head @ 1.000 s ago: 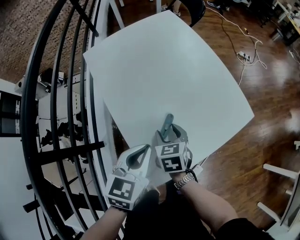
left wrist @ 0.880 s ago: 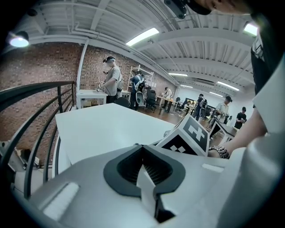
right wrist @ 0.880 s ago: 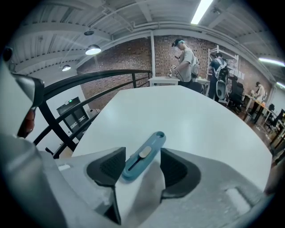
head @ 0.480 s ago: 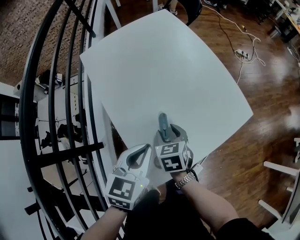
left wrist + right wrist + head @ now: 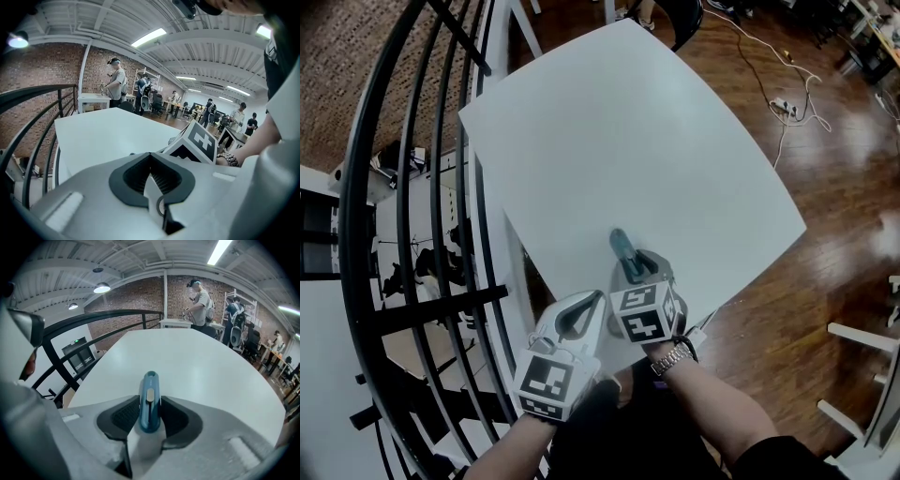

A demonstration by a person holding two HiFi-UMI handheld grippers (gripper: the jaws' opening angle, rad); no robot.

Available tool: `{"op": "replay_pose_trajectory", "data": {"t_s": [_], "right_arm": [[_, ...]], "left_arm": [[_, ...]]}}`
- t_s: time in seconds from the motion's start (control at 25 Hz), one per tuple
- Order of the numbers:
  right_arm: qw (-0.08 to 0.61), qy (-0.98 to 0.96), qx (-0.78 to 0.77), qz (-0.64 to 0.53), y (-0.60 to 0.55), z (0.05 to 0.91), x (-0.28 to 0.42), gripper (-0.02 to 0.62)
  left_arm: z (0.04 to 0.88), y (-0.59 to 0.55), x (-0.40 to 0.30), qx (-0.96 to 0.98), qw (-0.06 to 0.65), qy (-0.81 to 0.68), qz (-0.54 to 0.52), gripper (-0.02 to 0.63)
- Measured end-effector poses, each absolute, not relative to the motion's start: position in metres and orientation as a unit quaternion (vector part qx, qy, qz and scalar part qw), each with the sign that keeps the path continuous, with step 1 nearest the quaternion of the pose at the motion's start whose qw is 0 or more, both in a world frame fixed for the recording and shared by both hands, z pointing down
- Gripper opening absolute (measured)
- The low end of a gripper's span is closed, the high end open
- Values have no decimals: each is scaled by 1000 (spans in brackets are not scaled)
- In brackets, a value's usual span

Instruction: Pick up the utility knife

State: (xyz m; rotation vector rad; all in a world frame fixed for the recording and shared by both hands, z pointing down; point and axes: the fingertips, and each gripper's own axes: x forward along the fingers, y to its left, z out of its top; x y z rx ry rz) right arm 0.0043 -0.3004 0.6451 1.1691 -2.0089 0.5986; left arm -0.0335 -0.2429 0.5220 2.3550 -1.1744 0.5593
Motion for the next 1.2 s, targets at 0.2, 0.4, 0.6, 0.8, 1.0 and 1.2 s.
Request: {"op": "replay_pose_trajectory", "data": {"t_s": [0.2, 0.4, 0.6, 0.8, 1.0, 1.2], "right_arm": [[358, -783, 455, 228, -301, 642, 6, 130], [351, -786, 457, 222, -301, 634, 6, 130], [344, -788, 463, 216, -300, 621, 9, 129], [336, -790, 469, 207, -297, 608, 12, 129], [324, -793, 477, 195, -297, 588, 16, 129], [307, -797, 489, 179, -288, 561, 19, 129]], "left_arm": [[520, -244, -35, 852, 222, -429, 200, 17], [516, -244, -33, 855, 216, -427, 199, 17], [505, -244, -31, 858, 208, -427, 195, 17], [495, -240, -29, 863, 197, -425, 188, 17], [483, -241, -25, 869, 185, -422, 180, 17], [465, -232, -22, 877, 168, -418, 169, 17]]}}
